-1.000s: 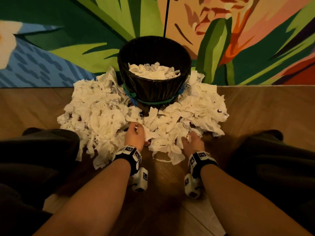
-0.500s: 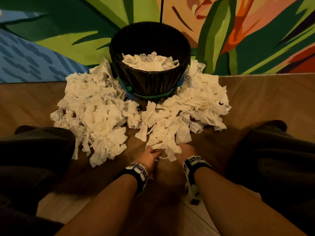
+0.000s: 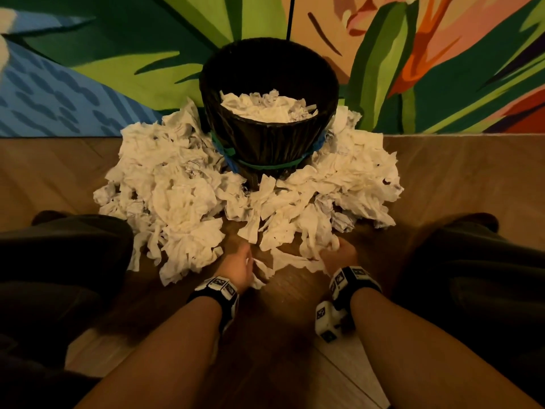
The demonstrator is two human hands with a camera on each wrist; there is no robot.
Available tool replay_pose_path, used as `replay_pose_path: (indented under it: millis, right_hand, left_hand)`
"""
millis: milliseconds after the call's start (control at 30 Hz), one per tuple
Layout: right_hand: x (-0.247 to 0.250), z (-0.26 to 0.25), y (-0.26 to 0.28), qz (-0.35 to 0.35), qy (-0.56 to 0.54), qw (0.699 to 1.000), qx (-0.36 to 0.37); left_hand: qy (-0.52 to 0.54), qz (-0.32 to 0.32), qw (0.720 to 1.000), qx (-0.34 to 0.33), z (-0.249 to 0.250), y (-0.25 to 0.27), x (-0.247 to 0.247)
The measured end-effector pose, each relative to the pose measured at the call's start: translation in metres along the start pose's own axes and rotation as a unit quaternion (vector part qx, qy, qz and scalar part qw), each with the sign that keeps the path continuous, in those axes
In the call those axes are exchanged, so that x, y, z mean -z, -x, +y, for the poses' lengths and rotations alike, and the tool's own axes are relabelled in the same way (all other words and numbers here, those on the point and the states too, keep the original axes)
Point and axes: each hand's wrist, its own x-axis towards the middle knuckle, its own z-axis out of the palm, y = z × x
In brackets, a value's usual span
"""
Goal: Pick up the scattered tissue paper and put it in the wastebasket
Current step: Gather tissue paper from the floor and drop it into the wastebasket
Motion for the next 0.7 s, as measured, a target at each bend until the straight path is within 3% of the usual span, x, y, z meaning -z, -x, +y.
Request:
replay_pose_path:
  millis: [100, 200, 467, 600, 700]
  right_hand:
    - [-0.002, 0.000, -0.002, 0.024, -0.023, 0.999, 0.020]
    - [-0.004, -0.002, -0.002, -0.008, -0.007, 0.999, 0.034]
    - [-0.017, -0.015, 0.004, -0.075, 0.002, 0.990, 0.115]
    - [-0.025, -0.022, 0.005, -0.096, 0.000, 0.989, 0.109]
    - [-0.021, -0.022, 0.000, -0.050, -0.023, 0.995, 0.078]
  left_hand:
    - [0.034, 0.021, 0.999, -0.005, -0.001, 0.003, 0.006]
    - [0.042, 0.008, 0.999, -0.030, 0.003, 0.005, 0.008]
    - [0.095, -0.135, 0.981, -0.104, 0.038, 0.008, -0.007]
    - [0.097, -0.088, 0.983, -0.125, 0.050, 0.008, -0.010]
    - [0.124, -0.035, 0.985, -0.117, 0.044, 0.004, -0.005]
